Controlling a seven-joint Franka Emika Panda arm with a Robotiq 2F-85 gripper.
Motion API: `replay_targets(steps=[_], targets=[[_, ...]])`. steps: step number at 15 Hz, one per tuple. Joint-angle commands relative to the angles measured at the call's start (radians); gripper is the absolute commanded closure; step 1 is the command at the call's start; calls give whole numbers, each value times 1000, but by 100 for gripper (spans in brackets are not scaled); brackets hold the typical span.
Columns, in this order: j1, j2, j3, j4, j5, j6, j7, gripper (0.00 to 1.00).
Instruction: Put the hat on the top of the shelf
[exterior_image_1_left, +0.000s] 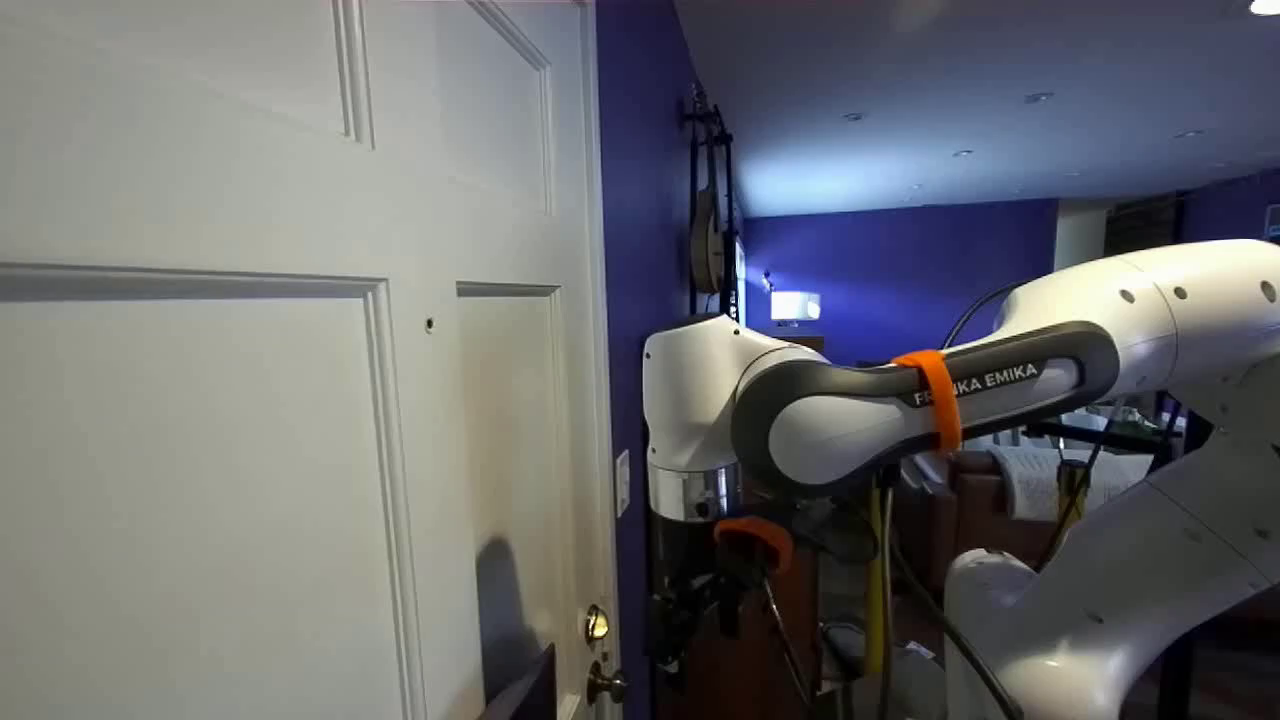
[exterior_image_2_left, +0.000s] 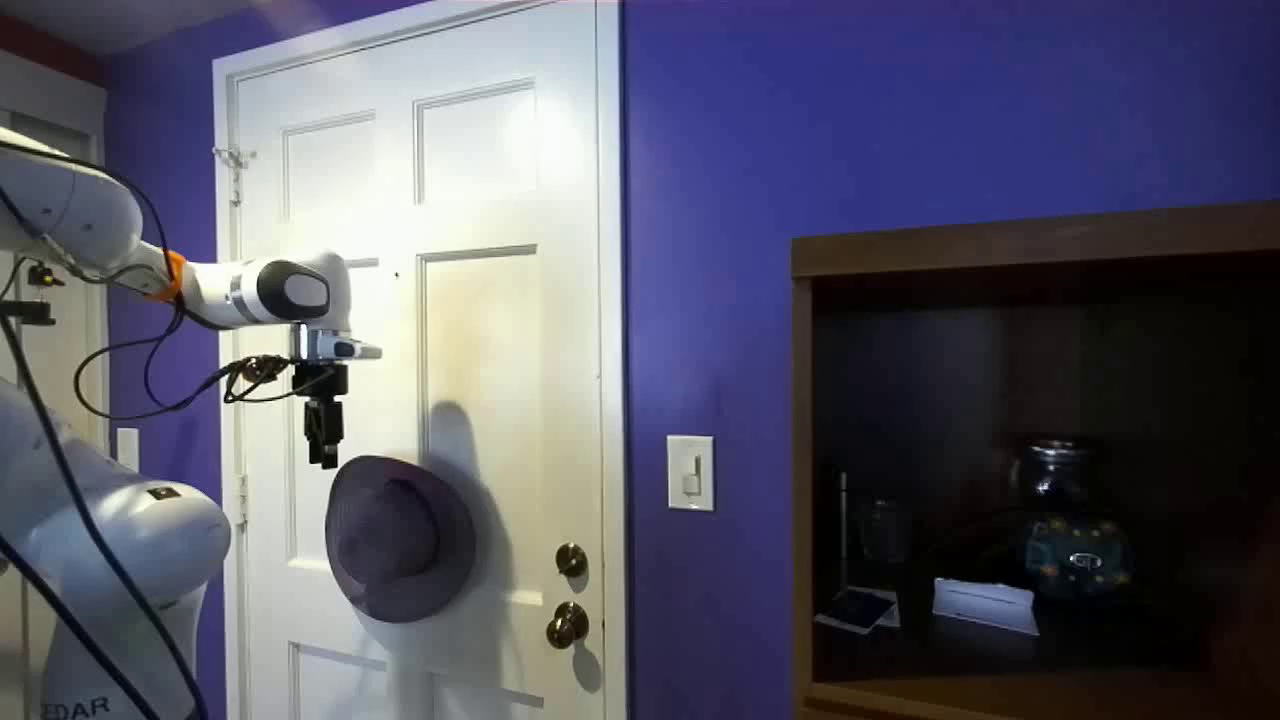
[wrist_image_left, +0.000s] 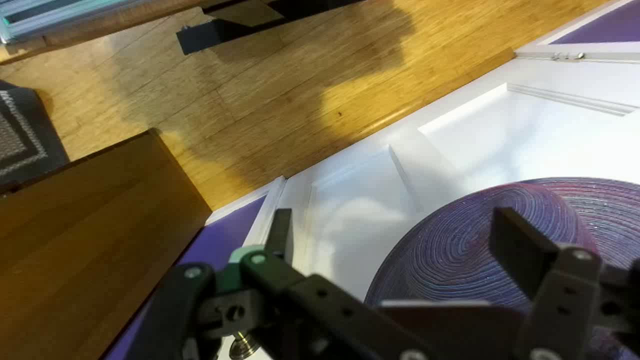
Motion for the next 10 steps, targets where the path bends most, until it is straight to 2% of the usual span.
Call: replay_targets(steps=[1, 7, 10], targets=[[6, 2, -5, 1, -4, -1, 4, 0], [2, 10, -1, 8, -23, -2, -5, 0], [15, 55, 10, -9, -97, 78, -114, 0]])
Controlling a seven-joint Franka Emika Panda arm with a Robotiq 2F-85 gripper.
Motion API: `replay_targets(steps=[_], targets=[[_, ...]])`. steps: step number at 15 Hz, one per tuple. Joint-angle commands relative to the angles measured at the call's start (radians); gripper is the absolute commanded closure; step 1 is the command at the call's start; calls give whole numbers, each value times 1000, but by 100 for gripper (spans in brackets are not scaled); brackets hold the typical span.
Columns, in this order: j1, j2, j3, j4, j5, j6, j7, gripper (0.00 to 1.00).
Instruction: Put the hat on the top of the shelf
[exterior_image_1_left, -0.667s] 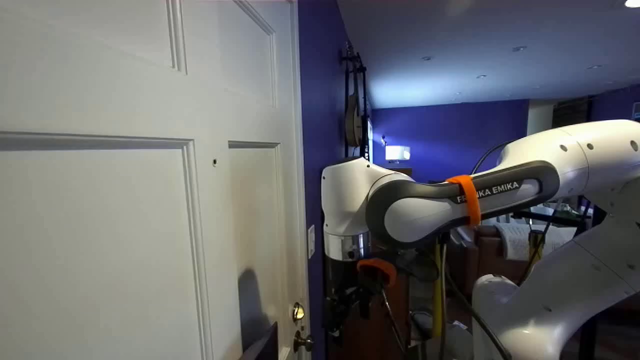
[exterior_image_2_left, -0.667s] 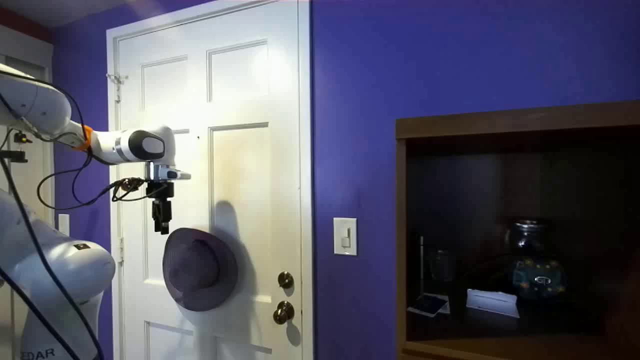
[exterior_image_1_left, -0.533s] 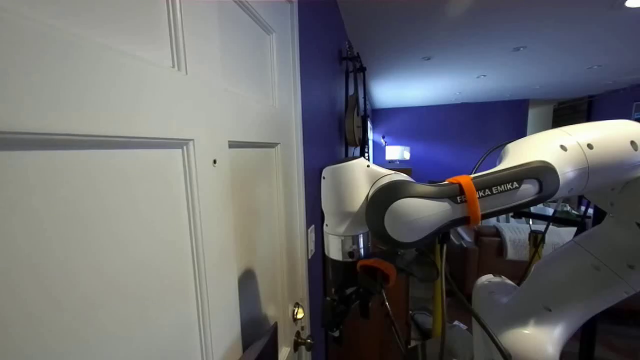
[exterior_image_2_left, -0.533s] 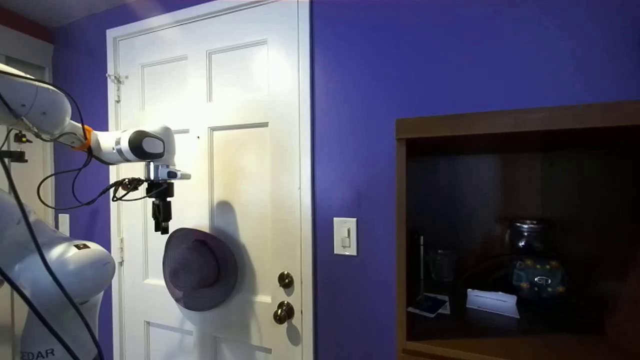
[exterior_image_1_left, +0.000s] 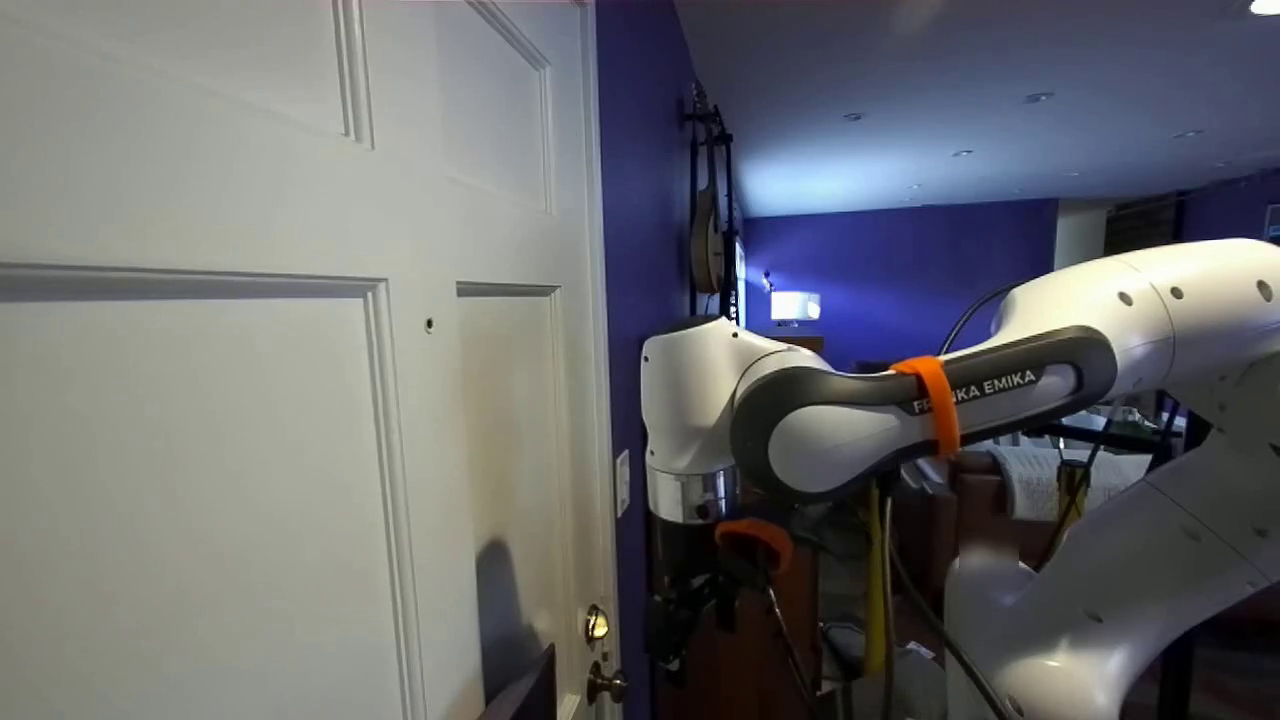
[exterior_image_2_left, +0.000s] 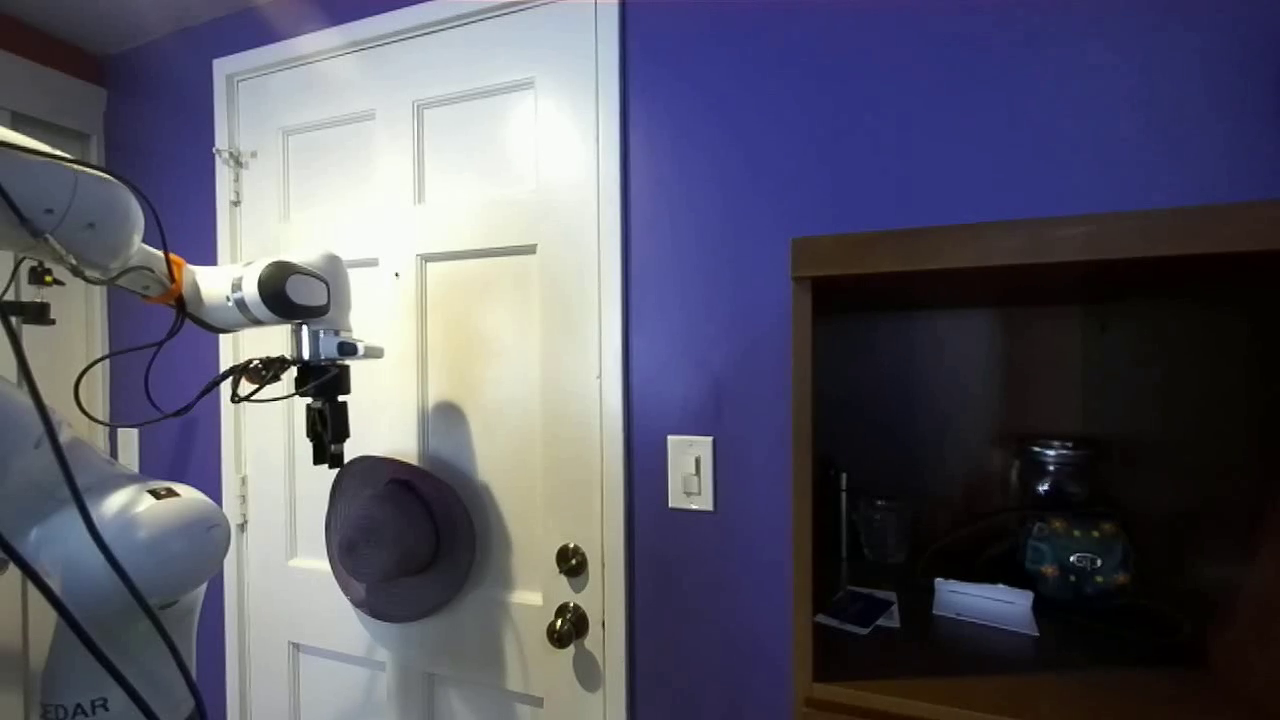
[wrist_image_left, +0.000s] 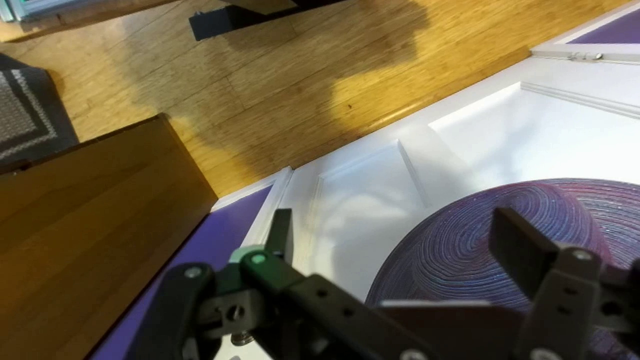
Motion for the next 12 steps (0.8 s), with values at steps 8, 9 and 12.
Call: replay_targets(steps=[8, 9, 12], targets=[[135, 156, -13, -93, -73, 452, -337, 0], [135, 179, -14, -89, -72, 465, -330, 0], [139, 171, -14, -84, -76, 437, -300, 0]])
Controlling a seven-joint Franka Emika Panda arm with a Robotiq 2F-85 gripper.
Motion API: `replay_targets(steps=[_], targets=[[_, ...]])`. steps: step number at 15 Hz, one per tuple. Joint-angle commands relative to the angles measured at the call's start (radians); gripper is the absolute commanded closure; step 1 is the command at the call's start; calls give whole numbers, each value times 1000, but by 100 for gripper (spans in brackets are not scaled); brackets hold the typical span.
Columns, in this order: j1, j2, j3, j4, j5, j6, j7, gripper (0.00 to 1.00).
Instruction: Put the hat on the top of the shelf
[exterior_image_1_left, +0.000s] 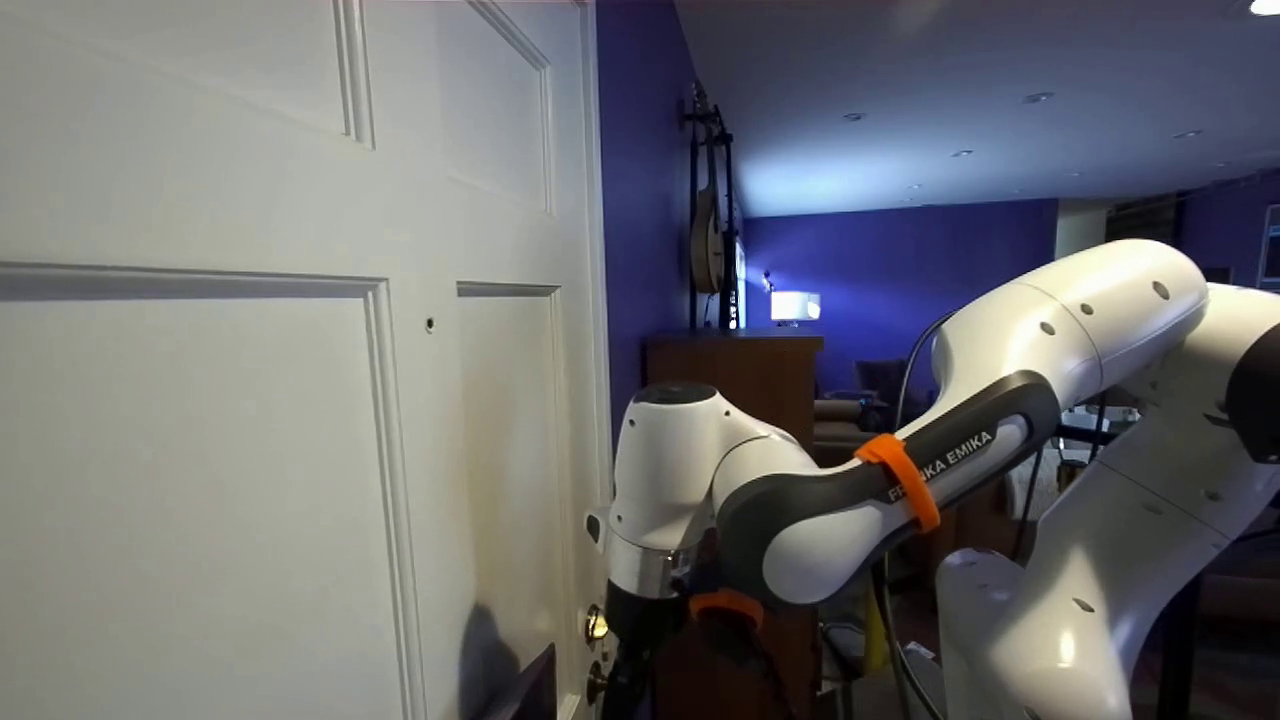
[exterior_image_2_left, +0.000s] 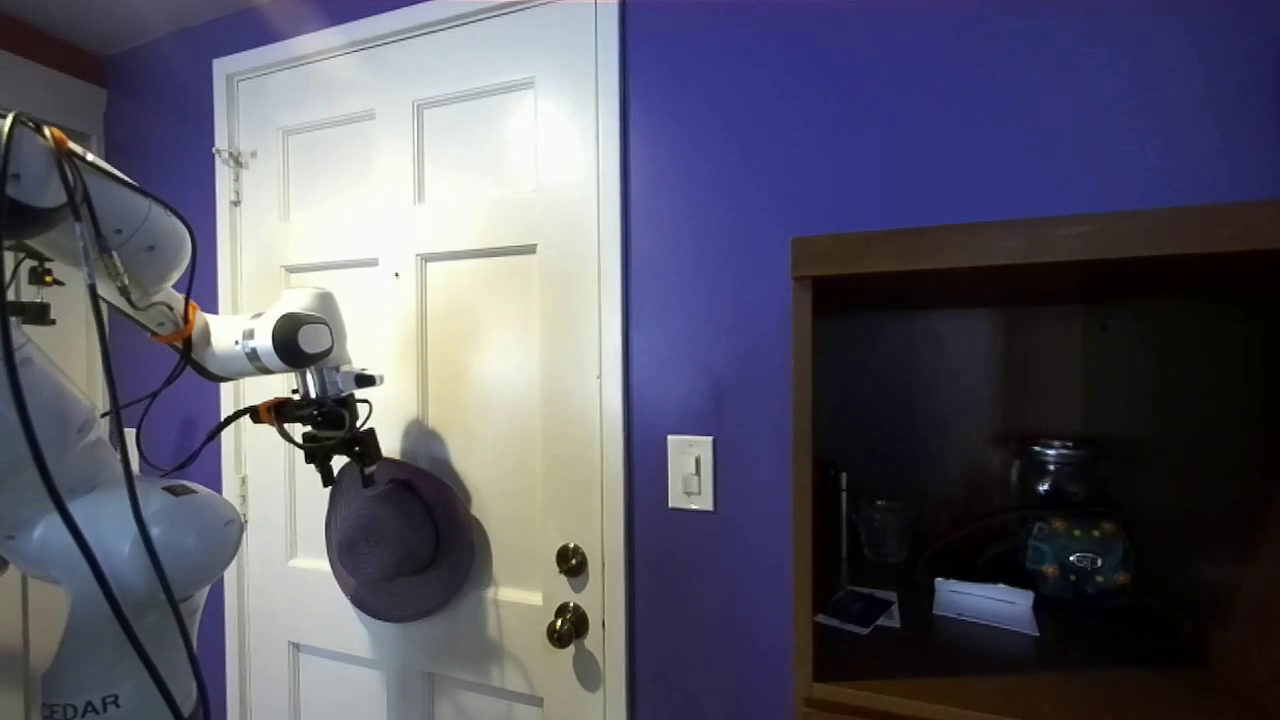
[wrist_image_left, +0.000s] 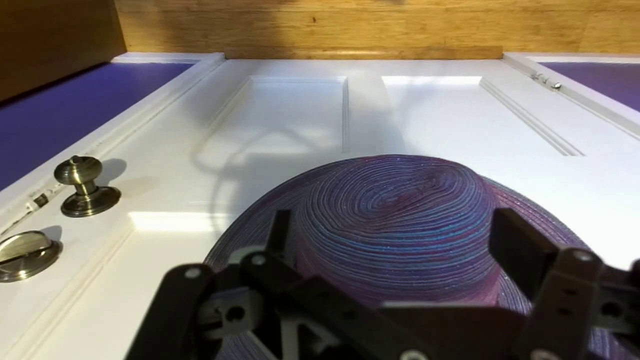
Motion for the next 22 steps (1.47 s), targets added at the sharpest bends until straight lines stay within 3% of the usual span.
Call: replay_targets(steps=[1, 10, 18, 22], targets=[[19, 9, -19, 1, -14, 4, 8, 0], [15, 8, -19, -4, -22, 19, 3, 0], [-17, 31, 19, -76, -196, 246, 12, 0], [7, 70, -11, -100, -159, 382, -1, 0]])
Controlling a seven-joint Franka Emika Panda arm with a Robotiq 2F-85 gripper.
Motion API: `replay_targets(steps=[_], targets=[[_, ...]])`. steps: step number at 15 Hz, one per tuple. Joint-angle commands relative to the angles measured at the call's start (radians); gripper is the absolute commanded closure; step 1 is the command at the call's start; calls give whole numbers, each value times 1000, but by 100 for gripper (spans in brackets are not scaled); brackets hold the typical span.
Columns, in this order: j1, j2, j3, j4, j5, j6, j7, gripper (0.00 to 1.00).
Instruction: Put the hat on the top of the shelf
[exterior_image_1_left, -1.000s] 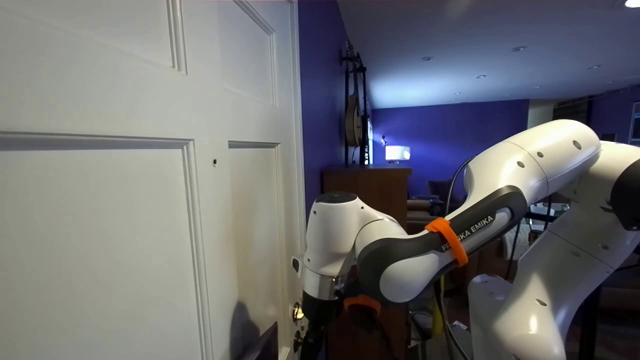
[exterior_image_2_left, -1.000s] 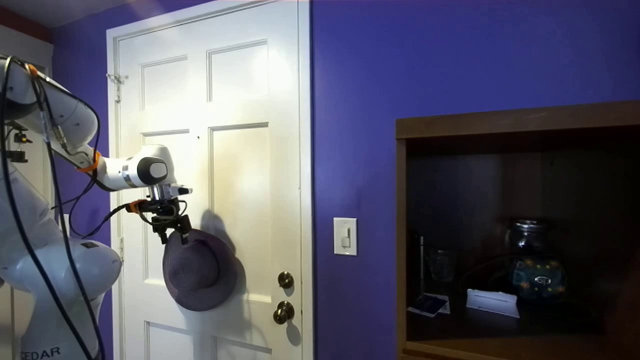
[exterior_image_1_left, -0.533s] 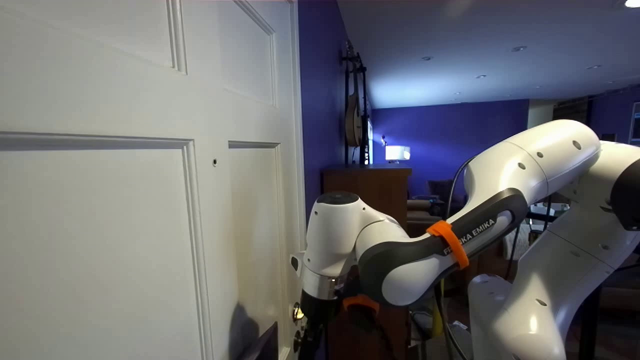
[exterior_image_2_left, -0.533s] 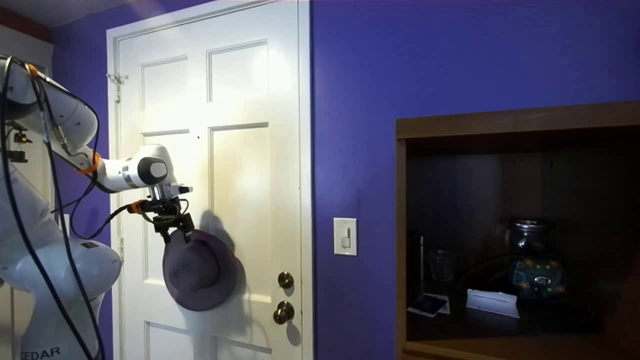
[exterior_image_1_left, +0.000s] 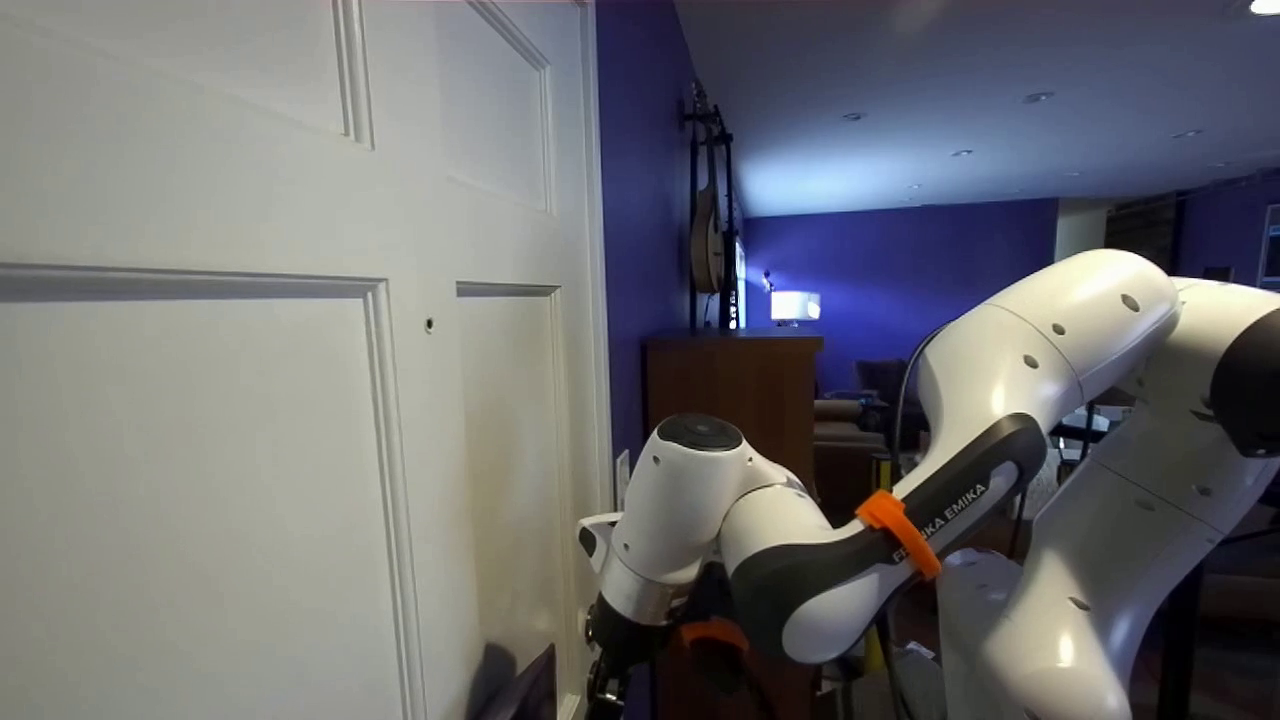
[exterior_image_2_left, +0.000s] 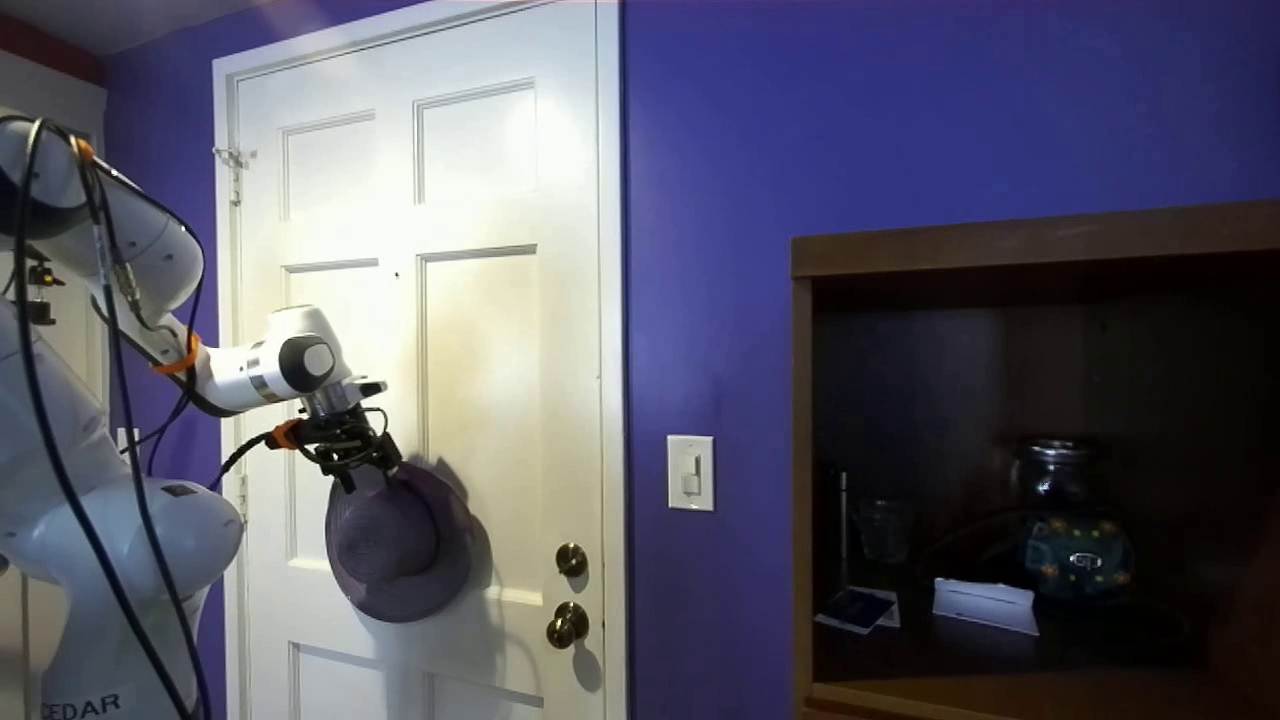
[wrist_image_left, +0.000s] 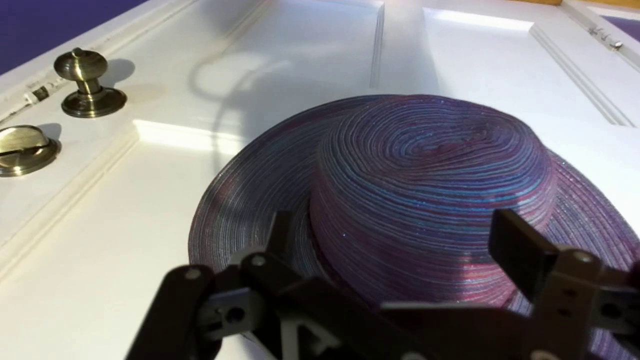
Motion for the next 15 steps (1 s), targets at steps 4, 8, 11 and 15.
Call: replay_targets(steps=[4, 8, 11, 15], targets=[[14, 100, -20, -7, 15, 177, 5, 0], [5, 157, -15, 3, 5, 208, 7, 0], [27, 199, -26, 6, 31, 287, 0, 0], [34, 240, -31, 9, 38, 374, -9, 0]])
